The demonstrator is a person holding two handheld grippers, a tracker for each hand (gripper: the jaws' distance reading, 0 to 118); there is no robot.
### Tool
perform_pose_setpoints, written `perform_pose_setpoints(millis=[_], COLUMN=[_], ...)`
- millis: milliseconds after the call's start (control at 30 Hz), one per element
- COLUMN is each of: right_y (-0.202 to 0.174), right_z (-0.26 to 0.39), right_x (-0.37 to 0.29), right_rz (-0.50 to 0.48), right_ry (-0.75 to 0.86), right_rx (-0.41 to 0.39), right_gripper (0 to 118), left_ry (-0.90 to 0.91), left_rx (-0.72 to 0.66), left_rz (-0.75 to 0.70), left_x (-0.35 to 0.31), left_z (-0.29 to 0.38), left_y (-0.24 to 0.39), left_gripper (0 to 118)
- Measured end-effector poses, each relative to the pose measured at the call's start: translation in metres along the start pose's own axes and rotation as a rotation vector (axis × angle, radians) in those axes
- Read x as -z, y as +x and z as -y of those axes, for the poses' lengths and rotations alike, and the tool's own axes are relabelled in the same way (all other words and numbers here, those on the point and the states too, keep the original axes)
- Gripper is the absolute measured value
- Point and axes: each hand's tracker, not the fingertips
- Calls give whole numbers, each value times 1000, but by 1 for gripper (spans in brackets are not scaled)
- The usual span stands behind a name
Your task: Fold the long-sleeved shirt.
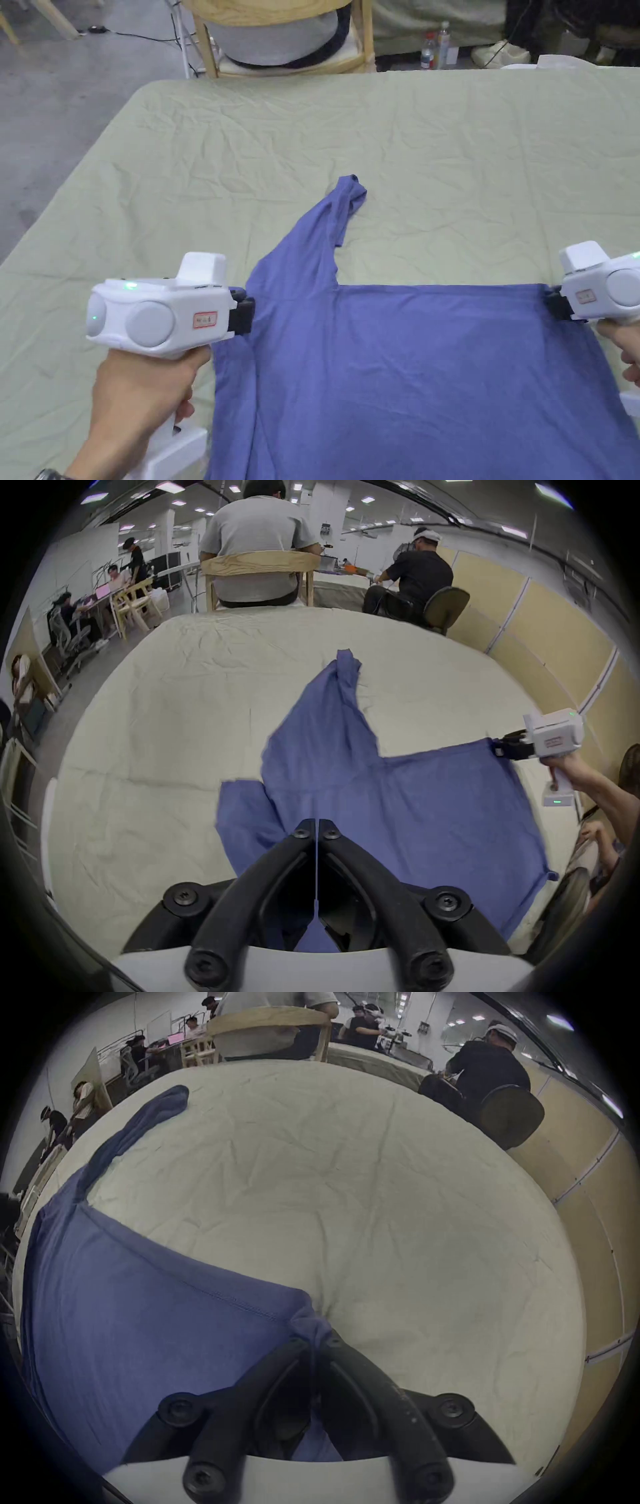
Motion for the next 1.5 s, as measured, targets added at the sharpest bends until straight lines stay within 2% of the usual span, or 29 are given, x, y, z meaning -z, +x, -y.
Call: perform_pose_setpoints(millis=[67,100,167,200,267,500,600,667,733,800,900,967,1000,1133,1200,1300,1500], right_y=[3,5,7,8,7,7,8,8,8,7,2,1,2,7,7,3,3], right_z=[1,2,3,3,2,4,5,4,5,5,4,8,9,16,17,20,31], right_x=[2,3,3,3,3,6,8,10,10,8,0,-12,-20,-66,-98,-153,-271], right_rz=[-9,-17,-31,-36,-38,-37,-38,-35,-32,-26,-3,11,8,-19,-34,-1,48], right_ry=[7,10,14,16,17,33,37,37,40,45,55,96,127,220,276,360,564], right_rx=[47,60,74,75,67,54,54,53,55,68,69,84,105,177,167,112,120], right_gripper=[6,6,6,6,6,6,6,6,6,6,6,6,6,6,6,6,6], left_ry=[-20,-39,-97,-129,-152,-319,-292,-290,-271,-216,-184,-139,-128,-16,36,111,292], left_rx=[58,85,107,112,135,52,66,99,100,13,-1,-67,-70,-28,19,59,134], left_rz=[-43,-62,-94,-88,-85,-73,-92,-100,-75,-29,-51,-23,15,15,10,23,17], left_x=[17,28,51,64,86,162,159,154,150,143,134,117,107,47,8,-48,-169], left_z=[-19,-29,-47,-53,-63,-69,-68,-66,-63,-61,-52,-52,-53,-65,-73,-84,-101], left_y=[-5,-9,-13,-14,-15,-13,-4,1,-1,-3,-2,-2,-2,7,15,26,50], left_gripper=[5,19,54,63,59,59,57,44,7,5,4,3,3,3,3,3,3])
